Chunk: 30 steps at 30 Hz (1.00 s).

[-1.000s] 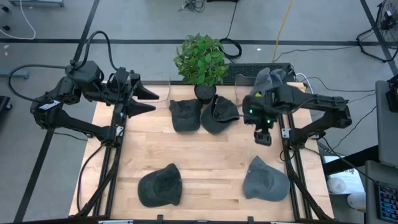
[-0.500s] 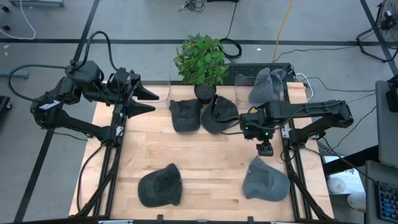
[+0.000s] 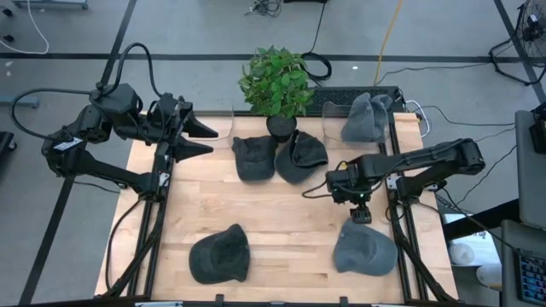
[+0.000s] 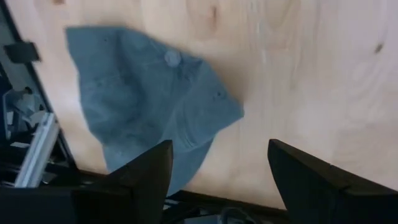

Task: Pick & Place hat
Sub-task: Put the gray cap into the right transparent bin

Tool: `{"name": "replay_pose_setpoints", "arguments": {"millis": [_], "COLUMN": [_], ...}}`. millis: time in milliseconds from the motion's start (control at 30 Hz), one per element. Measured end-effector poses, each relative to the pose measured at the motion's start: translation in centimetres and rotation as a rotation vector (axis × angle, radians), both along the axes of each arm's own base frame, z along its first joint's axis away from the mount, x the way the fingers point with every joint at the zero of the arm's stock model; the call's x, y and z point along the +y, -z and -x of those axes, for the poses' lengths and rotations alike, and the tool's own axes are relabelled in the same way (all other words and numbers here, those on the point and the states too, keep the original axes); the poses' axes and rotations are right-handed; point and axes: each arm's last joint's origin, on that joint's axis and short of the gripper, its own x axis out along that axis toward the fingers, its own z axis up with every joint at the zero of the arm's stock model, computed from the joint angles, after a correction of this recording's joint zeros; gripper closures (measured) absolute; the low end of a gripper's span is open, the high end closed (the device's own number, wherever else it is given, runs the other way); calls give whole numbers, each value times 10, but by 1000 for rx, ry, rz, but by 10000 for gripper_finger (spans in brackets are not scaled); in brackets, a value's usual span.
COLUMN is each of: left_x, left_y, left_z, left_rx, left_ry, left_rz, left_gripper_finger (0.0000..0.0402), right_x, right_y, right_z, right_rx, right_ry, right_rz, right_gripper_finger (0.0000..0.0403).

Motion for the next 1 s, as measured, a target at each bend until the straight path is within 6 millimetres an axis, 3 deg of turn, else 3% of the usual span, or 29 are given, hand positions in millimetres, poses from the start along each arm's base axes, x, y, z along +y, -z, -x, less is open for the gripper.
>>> {"name": "replay_pose_setpoints", "arguments": {"millis": [233, 533, 1000], "left_x": [0, -1, -1], "left_y": [0, 1, 1], "left_z": [0, 0, 0], "left_rx": [2, 7, 3], "left_ry": [6, 33, 30], "left_rz": [1, -1, -23], "left_gripper_finger": [167, 167, 167], "right_x": [3, 6, 11], "right_y": [29, 64, 80], "right_z": [3, 12, 20], "right_rx": [-15, 8, 28], "right_ry": [12, 104, 115], "right_rz": [-8, -146, -148], "right_gripper_finger": [151, 151, 158]}}
